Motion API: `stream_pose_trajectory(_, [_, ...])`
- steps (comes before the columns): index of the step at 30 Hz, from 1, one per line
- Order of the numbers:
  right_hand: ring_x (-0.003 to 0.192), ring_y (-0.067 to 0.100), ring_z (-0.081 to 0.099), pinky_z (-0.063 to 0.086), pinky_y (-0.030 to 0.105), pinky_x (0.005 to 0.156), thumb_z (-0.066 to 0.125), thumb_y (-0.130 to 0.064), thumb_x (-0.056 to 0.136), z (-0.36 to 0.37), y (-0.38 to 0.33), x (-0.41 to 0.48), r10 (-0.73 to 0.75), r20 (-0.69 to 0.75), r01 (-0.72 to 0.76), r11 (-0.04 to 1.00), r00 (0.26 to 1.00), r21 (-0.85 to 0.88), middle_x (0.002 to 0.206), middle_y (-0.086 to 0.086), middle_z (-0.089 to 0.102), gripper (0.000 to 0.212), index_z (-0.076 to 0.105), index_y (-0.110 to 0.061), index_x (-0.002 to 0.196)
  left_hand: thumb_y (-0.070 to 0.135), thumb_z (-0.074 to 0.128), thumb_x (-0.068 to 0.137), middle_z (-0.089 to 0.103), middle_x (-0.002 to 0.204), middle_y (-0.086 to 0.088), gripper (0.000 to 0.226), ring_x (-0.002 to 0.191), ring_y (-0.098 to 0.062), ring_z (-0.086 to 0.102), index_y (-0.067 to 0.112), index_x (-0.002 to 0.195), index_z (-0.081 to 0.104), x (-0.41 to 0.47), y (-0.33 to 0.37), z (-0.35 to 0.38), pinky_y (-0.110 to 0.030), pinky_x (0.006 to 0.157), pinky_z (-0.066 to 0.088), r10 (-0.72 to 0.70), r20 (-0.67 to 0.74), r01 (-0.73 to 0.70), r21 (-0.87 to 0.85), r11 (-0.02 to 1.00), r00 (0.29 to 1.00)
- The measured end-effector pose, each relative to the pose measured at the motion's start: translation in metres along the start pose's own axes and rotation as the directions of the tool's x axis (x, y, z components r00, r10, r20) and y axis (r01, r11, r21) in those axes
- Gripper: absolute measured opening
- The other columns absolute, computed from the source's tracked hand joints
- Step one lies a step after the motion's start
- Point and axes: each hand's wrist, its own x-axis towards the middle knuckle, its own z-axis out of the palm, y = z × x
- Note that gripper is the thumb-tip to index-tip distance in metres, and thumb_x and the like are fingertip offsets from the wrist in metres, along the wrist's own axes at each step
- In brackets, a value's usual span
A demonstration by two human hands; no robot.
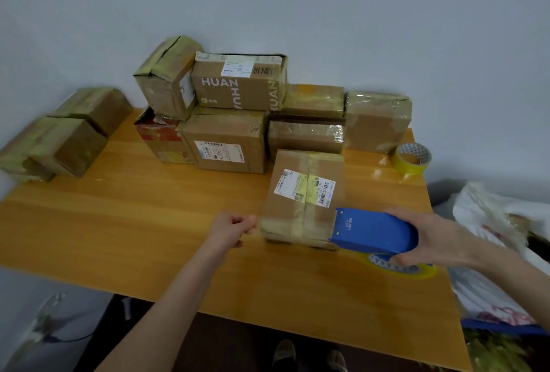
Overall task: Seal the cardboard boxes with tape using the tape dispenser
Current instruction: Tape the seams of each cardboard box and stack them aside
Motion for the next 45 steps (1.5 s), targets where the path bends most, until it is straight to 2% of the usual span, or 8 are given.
stream_pose_trajectory(9, [0.081, -0.003, 0.061, 0.053, 0.025, 0.071, 0.078, -0.036, 0.070, 0.009, 0.023, -0.003, 0.084, 0.039, -0.083, 0.996, 0.996, -0.038, 0.098, -0.021, 0.060, 0.067, 0.040, -0.047, 0.124, 0.026, 0.062, 0.093, 0.064, 0.071, 0.002, 0.020, 0.062, -0.013, 0.054, 0.009, 0.086, 0.070, 0.008, -0.011, 0.014, -0.021, 0.052, 0.049, 0.037, -0.069, -0.026, 0.150, 0.988, 0.997])
stream_pose_trajectory(14, [0.091, 0.004, 0.059, 0.054, 0.031, 0.076, 0.074, -0.046, 0.068, 0.016, 0.031, 0.001, 0.115, 0.043, -0.111, 0.991, 0.992, -0.069, 0.105, -0.022, 0.056, 0.074, 0.035, -0.050, 0.130, 0.028, 0.064, 0.091, 0.066, 0.068, 0.004, 0.023, 0.062, -0.019, 0.058, 0.020, 0.069, 0.065, 0.013, -0.013, 0.019, -0.041, 0.070, 0.057, 0.043, -0.103, -0.020, 0.212, 0.977, 0.994])
stream_pose_trajectory(27, [0.096, 0.010, 0.058, 0.053, 0.033, 0.080, 0.074, -0.045, 0.072, 0.031, 0.034, 0.021, 0.199, 0.107, -0.184, 0.973, 0.974, -0.140, 0.111, -0.013, 0.057, 0.081, 0.029, -0.042, 0.139, 0.030, 0.062, 0.093, 0.072, 0.077, -0.009, 0.028, 0.084, -0.034, 0.067, 0.025, 0.065, 0.062, 0.025, -0.021, 0.023, -0.047, 0.075, 0.057, 0.048, -0.075, -0.024, 0.297, 0.955, 0.996])
stream_pose_trajectory(33, [0.092, 0.013, 0.059, 0.054, 0.035, 0.078, 0.074, -0.043, 0.072, 0.035, 0.030, 0.024, 0.214, 0.108, -0.198, 0.970, 0.971, -0.140, 0.107, -0.008, 0.059, 0.080, 0.030, -0.039, 0.138, 0.028, 0.049, 0.099, 0.070, 0.081, -0.004, 0.028, 0.056, -0.014, 0.055, 0.014, 0.087, 0.070, 0.038, -0.022, 0.025, -0.034, 0.063, 0.051, 0.173, 0.003, -0.150, 0.517, 0.843, 0.985])
stream_pose_trajectory(38, [0.092, 0.013, 0.058, 0.052, 0.033, 0.075, 0.074, -0.045, 0.072, 0.036, 0.032, 0.021, 0.211, 0.081, -0.200, 0.972, 0.974, -0.125, 0.106, -0.010, 0.058, 0.078, 0.031, -0.037, 0.137, 0.032, 0.044, 0.101, 0.048, 0.136, -0.014, 0.041, 0.114, -0.031, 0.056, 0.020, 0.139, 0.049, 0.045, -0.031, 0.016, -0.042, 0.090, 0.048, 0.212, -0.001, -0.143, 0.733, 0.665, 0.977])
stream_pose_trajectory(41, [0.090, 0.012, 0.058, 0.053, 0.033, 0.075, 0.073, -0.051, 0.073, 0.038, 0.030, 0.019, 0.173, 0.053, -0.165, 0.977, 0.983, -0.133, 0.103, -0.012, 0.057, 0.071, 0.035, -0.037, 0.130, 0.012, 0.058, 0.093, 0.057, 0.123, -0.012, 0.029, 0.109, -0.031, 0.057, 0.010, 0.121, 0.064, 0.026, -0.026, 0.030, -0.043, 0.083, 0.053, 0.590, -0.052, -0.389, 0.705, 0.593, 0.806])
stream_pose_trajectory(43, [0.092, 0.013, 0.058, 0.052, 0.033, 0.076, 0.070, -0.057, 0.075, 0.039, 0.026, 0.018, 0.159, 0.049, -0.151, 0.979, 0.986, -0.136, 0.104, -0.011, 0.057, 0.067, 0.035, -0.036, 0.128, 0.007, 0.067, 0.084, 0.064, 0.114, -0.008, 0.030, 0.104, -0.026, 0.061, 0.012, 0.113, 0.068, 0.006, -0.017, 0.055, -0.039, 0.080, 0.057, 0.781, 0.121, -0.615, 0.693, 0.375, 0.613])
stream_pose_trajectory(45, [0.094, 0.014, 0.057, 0.051, 0.034, 0.078, 0.066, -0.059, 0.078, 0.038, 0.024, 0.017, 0.146, 0.025, -0.140, 0.976, 0.989, -0.165, 0.109, -0.011, 0.057, 0.067, 0.034, -0.036, 0.132, 0.014, 0.063, 0.086, 0.055, 0.136, -0.002, 0.046, 0.125, -0.022, 0.051, 0.019, 0.131, 0.056, -0.010, -0.014, 0.086, -0.045, 0.103, 0.045, 0.739, 0.390, -0.746, 0.627, 0.224, 0.550])
